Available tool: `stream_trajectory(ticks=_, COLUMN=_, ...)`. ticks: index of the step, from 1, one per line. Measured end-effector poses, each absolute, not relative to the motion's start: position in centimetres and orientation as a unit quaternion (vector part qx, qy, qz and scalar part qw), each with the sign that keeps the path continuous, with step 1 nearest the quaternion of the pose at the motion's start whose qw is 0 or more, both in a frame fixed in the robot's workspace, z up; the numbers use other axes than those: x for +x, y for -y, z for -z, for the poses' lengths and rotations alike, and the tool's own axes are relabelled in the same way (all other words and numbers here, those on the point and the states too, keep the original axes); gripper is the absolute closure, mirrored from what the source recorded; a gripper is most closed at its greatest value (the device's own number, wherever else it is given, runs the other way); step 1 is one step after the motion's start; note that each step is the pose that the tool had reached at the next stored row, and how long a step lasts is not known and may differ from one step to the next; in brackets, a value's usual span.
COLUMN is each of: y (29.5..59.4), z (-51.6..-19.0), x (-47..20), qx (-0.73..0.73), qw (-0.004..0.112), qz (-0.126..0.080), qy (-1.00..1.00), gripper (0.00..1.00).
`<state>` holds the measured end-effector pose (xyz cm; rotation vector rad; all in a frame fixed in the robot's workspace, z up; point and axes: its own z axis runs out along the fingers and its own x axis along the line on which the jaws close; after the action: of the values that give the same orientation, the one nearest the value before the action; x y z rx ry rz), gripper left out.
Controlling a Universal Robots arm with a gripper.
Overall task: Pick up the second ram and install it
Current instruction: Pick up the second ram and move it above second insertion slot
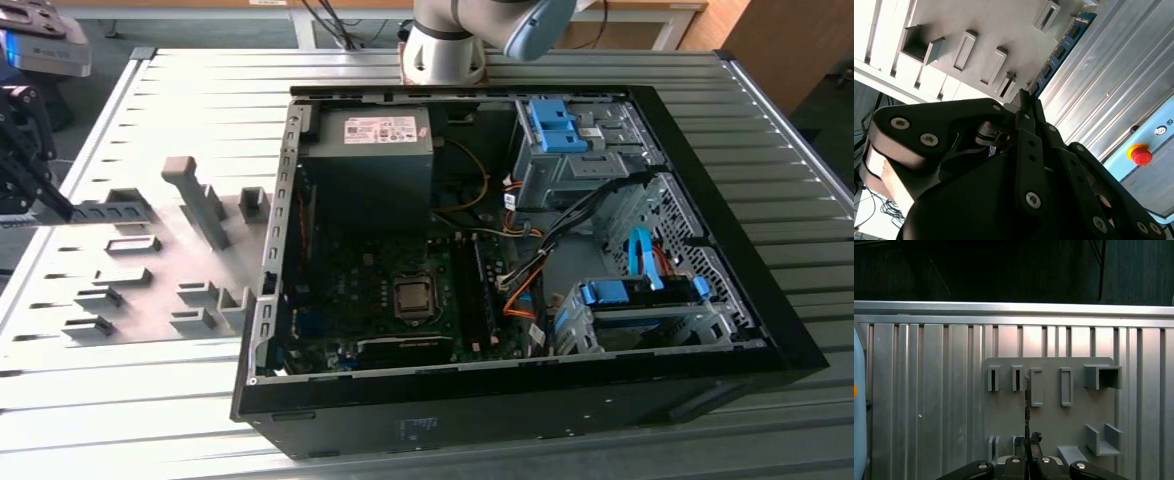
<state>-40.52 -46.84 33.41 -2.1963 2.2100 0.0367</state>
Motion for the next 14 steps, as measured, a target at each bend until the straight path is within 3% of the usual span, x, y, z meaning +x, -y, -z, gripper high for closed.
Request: stream_trajectory(ticks=14, y=46.84, z=-34.1, x=-40.46, qx=-0.705, qw=0.013, qz=-0.012, qy=-0.709, gripper=0.86)
